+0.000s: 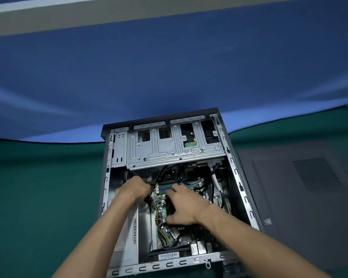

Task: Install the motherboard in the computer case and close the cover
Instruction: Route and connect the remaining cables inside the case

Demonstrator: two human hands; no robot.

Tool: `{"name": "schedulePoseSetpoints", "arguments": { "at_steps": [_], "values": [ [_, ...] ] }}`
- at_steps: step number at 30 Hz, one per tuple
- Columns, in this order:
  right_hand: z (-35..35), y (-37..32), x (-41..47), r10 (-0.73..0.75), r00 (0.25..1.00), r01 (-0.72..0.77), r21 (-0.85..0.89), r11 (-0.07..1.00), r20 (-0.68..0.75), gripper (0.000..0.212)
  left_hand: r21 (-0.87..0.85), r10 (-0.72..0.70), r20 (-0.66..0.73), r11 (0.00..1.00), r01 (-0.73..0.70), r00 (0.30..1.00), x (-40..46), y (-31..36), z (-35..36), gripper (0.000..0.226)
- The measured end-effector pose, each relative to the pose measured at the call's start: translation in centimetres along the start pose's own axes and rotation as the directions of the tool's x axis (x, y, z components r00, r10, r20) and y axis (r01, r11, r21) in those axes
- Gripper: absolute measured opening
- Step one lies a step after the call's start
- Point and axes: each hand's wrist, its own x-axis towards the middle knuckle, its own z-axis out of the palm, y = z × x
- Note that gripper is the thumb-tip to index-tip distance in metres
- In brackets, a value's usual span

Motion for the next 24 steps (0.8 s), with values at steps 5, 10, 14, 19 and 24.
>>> {"name": "schedulePoseSetpoints", "arguments": {
  "at_steps": [5,10,14,19,24],
  "values": [
    [-0.1,0.9,0.1,0.116,0.973,-0.097,0.102,0.99,-0.2,0.034,-0.011,-0.054,0.079,0.998,0.055,0.995,0.5,0.4,0.1,0.031],
    [1.2,0.1,1.3,0.226,0.936,-0.228,0.026,0.973,-0.27,0.031,-0.035,-0.008,0.103,0.999,0.012,0.995,0.8,0.4,0.4,0.014],
    [2.6,0.1,1.5,0.246,0.915,-0.256,0.009,0.967,-0.32,0.033,0.085,0.02,0.096,0.996,-0.028,0.995,1.1,0.3,0.6,0.014],
    [3.7,0.6,2.0,0.242,0.911,-0.218,0.107,0.97,-0.334,0.036,0.334,0.017,0.192,0.939,-0.082,0.981,1.3,1.4,1.1,0.023],
    [3.9,1.2,2.6,0.27,0.909,-0.224,0.173,0.959,-0.317,0.037,0.476,0.009,0.202,0.873,-0.106,0.979,1.0,2.3,1.3,0.033]
  ]
}}
